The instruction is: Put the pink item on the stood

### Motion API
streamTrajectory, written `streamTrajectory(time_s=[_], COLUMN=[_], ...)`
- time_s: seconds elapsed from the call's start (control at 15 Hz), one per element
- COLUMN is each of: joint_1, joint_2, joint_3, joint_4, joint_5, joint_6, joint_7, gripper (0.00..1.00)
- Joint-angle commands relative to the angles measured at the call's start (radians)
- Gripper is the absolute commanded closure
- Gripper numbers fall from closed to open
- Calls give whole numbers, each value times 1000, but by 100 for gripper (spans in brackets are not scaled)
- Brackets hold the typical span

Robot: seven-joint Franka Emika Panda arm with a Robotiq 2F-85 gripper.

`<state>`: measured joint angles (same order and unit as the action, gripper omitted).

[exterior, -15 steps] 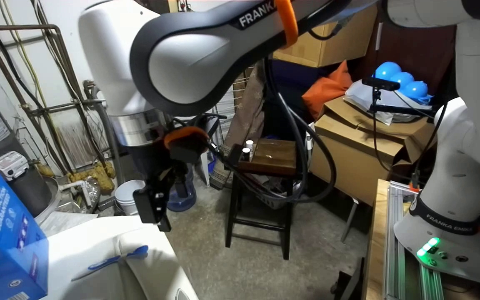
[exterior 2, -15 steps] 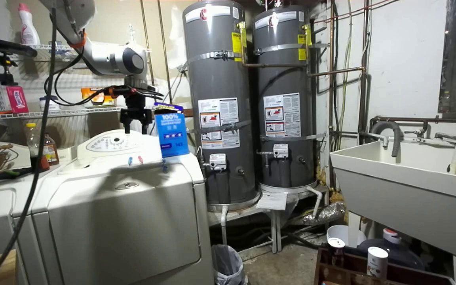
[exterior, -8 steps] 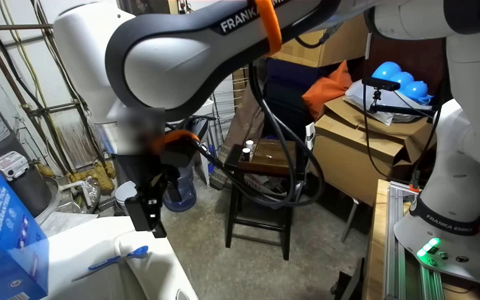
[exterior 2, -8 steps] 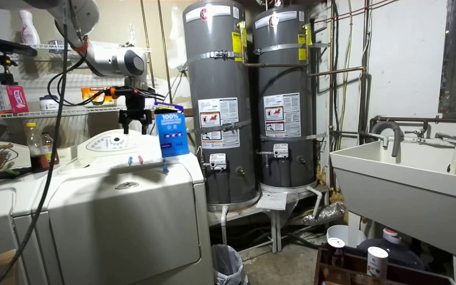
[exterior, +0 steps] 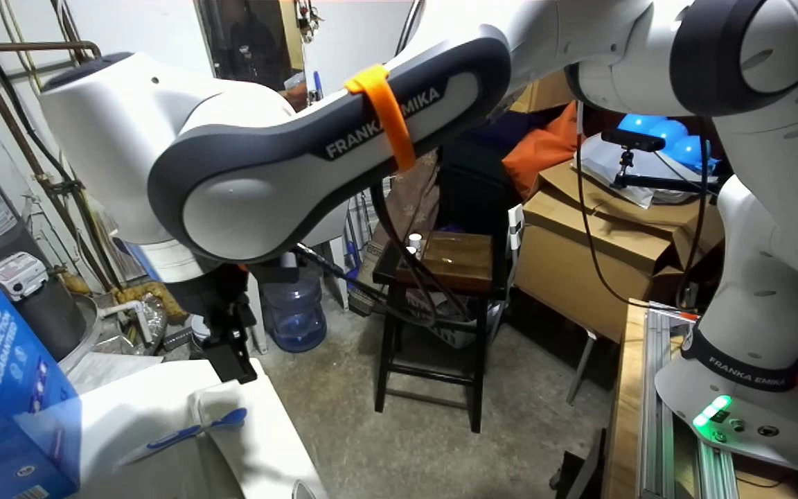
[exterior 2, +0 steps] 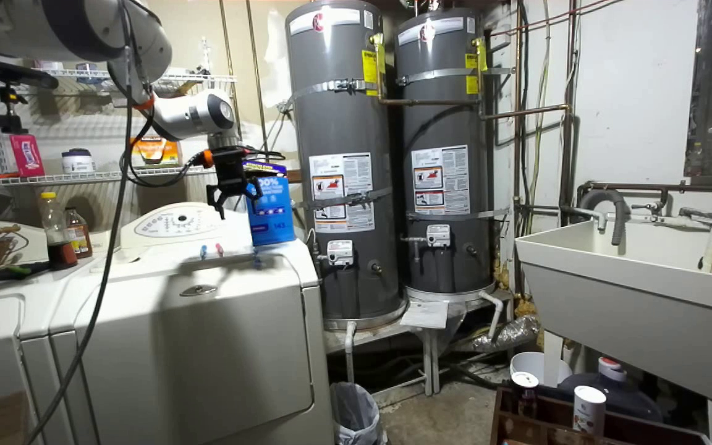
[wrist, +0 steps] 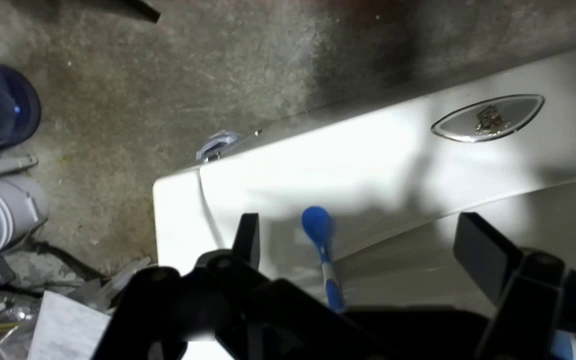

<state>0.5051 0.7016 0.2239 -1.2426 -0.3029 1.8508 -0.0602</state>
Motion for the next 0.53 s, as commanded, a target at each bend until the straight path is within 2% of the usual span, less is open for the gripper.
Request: streamTrajectory(time_s=[0.0, 0.13, 0.2, 0.47], joint_1=[44, 66, 35, 65], joint_2=[130, 167, 96, 141], joint_3=[-7, 4, 0, 1], joint_4=[198, 243, 136, 194], joint_5=[-53, -47, -25, -25], joint_6=[78, 136, 119, 140], joint_7=[-117, -185, -125, -163], gripper=[0, 0, 0, 0])
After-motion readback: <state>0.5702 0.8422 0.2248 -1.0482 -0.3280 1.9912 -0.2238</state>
